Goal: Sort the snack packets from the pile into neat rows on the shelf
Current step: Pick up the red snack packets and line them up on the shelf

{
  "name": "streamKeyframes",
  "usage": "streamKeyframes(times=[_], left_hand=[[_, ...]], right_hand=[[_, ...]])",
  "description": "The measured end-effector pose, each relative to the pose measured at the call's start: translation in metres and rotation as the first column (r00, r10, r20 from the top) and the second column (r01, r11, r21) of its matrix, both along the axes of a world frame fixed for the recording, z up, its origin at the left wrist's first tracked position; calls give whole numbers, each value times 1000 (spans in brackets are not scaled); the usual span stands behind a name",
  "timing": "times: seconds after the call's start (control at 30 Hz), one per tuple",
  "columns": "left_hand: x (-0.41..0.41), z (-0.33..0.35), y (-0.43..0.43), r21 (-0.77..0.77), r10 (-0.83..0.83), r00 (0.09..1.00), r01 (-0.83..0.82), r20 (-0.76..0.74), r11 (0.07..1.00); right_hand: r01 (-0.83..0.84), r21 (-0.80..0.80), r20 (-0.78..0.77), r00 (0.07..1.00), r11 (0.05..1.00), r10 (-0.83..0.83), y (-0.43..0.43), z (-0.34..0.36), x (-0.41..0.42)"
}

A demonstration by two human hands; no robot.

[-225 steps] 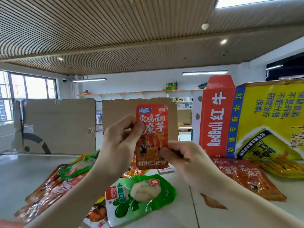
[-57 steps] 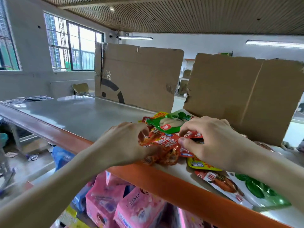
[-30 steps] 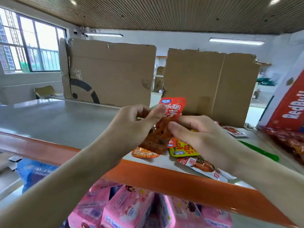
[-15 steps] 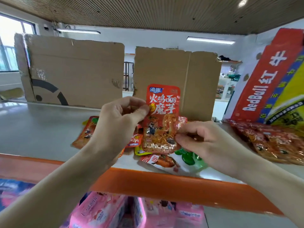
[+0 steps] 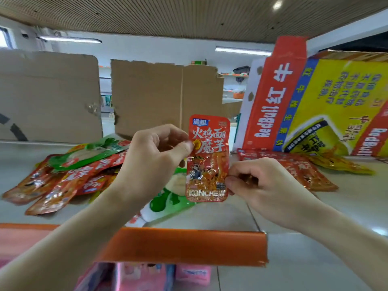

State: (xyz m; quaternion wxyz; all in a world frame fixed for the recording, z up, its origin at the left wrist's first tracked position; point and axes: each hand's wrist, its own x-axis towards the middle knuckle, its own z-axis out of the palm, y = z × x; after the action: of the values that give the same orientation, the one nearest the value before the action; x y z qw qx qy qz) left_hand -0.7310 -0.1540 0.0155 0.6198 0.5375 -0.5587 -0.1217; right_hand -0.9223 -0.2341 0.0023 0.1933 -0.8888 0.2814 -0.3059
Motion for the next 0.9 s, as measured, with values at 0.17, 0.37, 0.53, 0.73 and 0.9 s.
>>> streamKeyframes(times=[0.17, 0.37, 0.53, 0.73, 0.9], left_hand=[[-48, -1, -26, -9, -9, 1000, 9, -7, 1000], [-112, -4, -56, -59, 6, 1000, -7, -16, 998], [-156, -7, -84, -37, 59, 995, -56, 76, 998], [-200, -7, -116, -95, 162, 948, -141, 274, 985], [-218, 16, -141, -123, 196, 890, -158, 413, 980]], right_hand=[[-34, 32, 54, 998, 999, 32, -20, -2, -50], [-42, 44, 121, 992, 998, 37, -48, -3, -106], [-44, 74, 136, 990, 996, 34, -70, -8, -154], [29, 47, 67, 997, 998, -33, -101, -3, -200], [56, 66, -9, 998, 996, -56, -127, 16, -213]])
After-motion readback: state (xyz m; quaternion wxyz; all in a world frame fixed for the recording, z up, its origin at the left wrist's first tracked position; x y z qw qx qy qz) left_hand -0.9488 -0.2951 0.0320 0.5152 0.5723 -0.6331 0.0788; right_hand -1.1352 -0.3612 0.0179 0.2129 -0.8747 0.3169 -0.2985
